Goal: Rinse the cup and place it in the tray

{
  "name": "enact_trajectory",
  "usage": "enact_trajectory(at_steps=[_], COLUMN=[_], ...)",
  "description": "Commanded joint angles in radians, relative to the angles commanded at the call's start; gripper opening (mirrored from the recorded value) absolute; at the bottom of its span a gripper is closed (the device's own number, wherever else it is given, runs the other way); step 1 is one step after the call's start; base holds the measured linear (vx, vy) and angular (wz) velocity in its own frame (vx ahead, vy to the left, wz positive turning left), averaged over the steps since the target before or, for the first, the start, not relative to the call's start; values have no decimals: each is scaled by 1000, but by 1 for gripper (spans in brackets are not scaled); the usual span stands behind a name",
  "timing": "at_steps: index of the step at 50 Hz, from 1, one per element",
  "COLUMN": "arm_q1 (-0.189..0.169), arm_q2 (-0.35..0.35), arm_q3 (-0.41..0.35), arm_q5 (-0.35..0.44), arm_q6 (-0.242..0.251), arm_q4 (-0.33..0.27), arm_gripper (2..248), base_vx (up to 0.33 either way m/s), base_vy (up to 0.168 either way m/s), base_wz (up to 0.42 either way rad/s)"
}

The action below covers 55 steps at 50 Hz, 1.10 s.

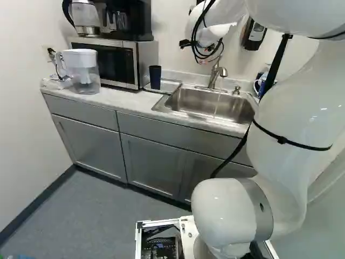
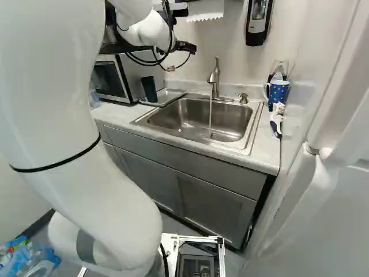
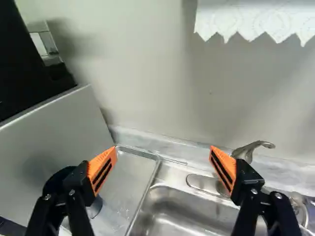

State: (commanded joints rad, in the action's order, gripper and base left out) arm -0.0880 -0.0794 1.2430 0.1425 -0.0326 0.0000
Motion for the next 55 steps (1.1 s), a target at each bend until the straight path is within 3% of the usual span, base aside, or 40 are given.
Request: enact_trajectory(at_steps=[24,55], arm_q1=[-64,-140], arm_q2=[-23,-98], arm_q3=[24,131], arm_q5=[0,0], arm_q6=[0,0], arm_q4=[0,0], arm_gripper=[247,247], base_vx=[0,0], base_vy=[0,0], base_wz=[0,0])
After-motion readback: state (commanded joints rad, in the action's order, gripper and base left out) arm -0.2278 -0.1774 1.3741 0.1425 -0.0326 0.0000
